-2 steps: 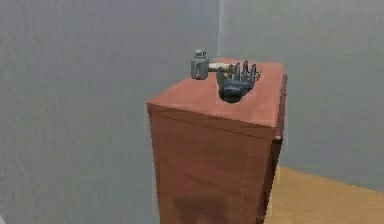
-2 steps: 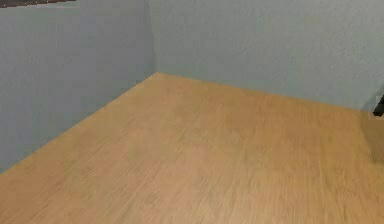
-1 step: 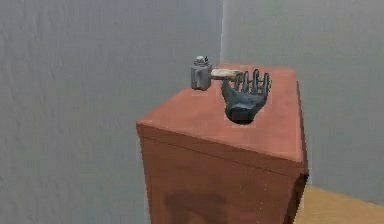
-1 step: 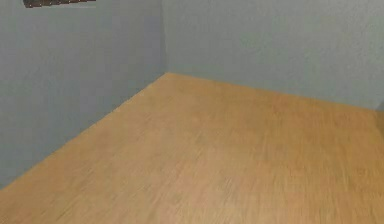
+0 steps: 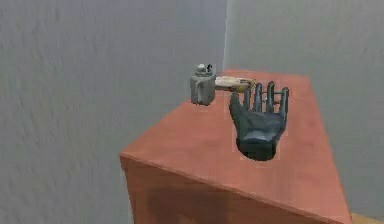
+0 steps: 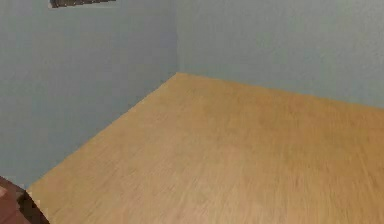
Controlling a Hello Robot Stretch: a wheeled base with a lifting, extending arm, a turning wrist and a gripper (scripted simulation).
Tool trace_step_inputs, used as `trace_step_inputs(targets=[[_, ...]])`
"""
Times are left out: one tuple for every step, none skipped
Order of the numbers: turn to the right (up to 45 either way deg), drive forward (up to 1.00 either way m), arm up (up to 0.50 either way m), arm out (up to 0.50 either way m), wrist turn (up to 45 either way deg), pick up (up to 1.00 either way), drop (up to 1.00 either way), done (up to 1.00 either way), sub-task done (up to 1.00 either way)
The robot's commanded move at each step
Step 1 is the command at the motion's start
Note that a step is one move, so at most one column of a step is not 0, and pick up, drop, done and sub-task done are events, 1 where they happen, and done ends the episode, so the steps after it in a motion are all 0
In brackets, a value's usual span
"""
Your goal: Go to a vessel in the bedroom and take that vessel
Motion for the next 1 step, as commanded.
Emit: trace_step_inputs(targets=[[45.0,0.0,0.0,0.0,0.0,0.0,0.0,0.0,0.0]])
